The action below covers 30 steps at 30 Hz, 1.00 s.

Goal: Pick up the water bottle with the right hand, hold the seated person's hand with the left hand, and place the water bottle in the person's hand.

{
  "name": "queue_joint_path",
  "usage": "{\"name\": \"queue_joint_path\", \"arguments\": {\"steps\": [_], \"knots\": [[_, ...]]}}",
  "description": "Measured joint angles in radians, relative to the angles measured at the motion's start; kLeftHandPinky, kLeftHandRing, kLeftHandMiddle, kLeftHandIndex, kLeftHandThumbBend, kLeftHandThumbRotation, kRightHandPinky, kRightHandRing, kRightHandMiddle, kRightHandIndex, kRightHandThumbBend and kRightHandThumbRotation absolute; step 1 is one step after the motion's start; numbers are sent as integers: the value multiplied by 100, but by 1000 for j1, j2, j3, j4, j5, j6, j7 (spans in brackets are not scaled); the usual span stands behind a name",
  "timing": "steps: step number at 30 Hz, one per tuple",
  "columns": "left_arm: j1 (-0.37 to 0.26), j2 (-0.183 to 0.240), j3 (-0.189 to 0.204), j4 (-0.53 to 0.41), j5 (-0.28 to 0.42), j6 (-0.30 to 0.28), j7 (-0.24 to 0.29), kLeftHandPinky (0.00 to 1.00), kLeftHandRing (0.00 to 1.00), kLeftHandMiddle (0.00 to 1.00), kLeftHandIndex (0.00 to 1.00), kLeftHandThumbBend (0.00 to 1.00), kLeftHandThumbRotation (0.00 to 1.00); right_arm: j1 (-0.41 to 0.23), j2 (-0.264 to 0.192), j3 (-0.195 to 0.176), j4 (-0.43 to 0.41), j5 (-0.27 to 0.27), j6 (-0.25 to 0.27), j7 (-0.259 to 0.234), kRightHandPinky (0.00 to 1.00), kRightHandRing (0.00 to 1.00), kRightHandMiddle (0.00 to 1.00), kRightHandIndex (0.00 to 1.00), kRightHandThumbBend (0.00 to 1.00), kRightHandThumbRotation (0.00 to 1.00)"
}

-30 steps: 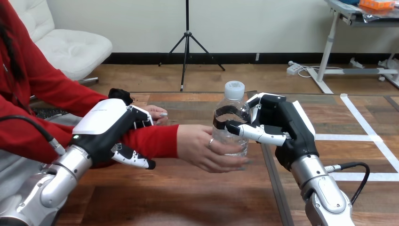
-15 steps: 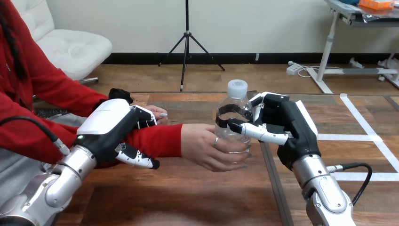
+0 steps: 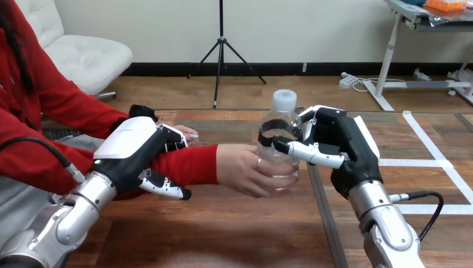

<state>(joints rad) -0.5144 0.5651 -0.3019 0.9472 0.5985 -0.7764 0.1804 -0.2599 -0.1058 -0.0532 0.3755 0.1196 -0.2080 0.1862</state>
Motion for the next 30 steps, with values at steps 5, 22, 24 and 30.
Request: {"name": "queue_joint_path", "arguments": {"steps": [5, 22, 24, 30], "knots": [[0, -1, 0, 0, -1, 0, -5, 26, 32, 39, 39, 87, 0, 0, 0, -1, -9, 2, 4, 2, 1, 4, 8, 8, 49, 0], [-1, -11, 0, 0, -1, -5, -9, 26, 32, 40, 39, 87, 0, 0, 5, -1, -21, 4, 5, 3, 1, 5, 8, 8, 51, 0], [-1, -12, 0, 0, -1, -5, -9, 26, 32, 40, 40, 87, 0, 0, 6, -1, -21, 4, 6, 3, 1, 5, 8, 8, 51, 0], [-1, -14, 0, 0, -1, -5, -9, 27, 33, 41, 40, 87, 1, 0, 15, -2, -21, 4, 6, 2, 1, 5, 9, 8, 51, 0]]}}
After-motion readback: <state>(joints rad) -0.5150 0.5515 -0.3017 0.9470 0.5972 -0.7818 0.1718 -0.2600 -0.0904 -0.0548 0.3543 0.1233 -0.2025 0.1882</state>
